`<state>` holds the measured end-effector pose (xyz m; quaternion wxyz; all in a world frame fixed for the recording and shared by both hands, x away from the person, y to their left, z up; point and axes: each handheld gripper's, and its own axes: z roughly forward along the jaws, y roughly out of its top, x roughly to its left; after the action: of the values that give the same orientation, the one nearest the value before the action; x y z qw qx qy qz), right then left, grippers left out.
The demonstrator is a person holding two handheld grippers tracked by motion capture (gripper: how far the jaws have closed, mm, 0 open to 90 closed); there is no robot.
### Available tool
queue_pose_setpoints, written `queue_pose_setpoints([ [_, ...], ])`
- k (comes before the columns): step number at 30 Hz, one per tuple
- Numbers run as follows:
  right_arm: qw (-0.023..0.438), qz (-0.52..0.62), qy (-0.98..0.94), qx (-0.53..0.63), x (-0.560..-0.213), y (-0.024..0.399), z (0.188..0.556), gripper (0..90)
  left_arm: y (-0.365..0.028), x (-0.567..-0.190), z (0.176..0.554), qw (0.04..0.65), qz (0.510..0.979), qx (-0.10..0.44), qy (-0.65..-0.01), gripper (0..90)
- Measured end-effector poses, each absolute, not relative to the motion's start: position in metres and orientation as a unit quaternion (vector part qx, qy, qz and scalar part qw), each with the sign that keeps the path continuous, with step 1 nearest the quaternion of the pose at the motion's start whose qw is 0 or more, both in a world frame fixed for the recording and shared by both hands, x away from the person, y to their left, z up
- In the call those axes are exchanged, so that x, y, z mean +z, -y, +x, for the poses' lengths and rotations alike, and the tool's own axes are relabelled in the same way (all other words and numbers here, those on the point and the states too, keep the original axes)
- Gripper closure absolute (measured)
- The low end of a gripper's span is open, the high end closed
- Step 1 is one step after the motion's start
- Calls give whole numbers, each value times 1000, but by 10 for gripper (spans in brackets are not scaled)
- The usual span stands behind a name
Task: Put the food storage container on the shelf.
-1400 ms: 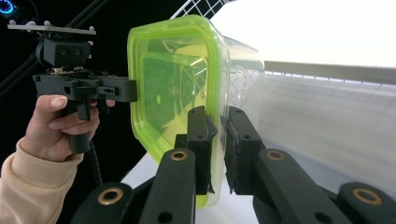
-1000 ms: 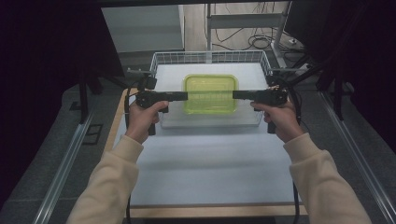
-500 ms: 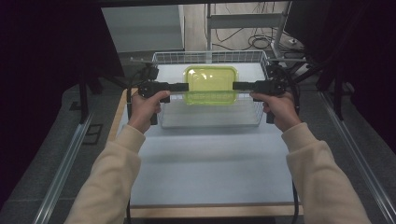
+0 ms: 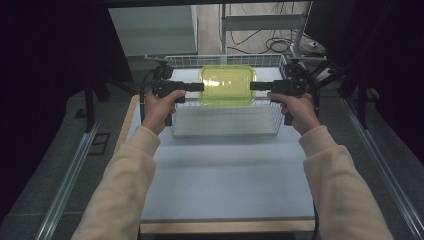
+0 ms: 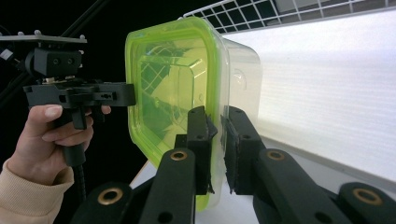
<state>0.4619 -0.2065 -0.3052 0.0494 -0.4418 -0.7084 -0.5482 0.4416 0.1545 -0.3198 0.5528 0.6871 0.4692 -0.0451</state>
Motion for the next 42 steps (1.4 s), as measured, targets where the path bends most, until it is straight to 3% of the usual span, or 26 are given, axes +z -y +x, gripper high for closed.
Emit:
queue_pose_setpoints([
  [20, 39, -466, 704, -535, -296, 208, 492, 812, -149, -319, 479, 548, 679, -57, -485, 811],
  [35, 39, -491, 697, -521, -309, 206, 512, 799, -145, -330, 493, 547, 670, -54, -499, 806],
  [42, 1, -492, 705, -511, -314, 195, 512, 726, -142, -336, 500, 547, 659, -56, -513, 755],
])
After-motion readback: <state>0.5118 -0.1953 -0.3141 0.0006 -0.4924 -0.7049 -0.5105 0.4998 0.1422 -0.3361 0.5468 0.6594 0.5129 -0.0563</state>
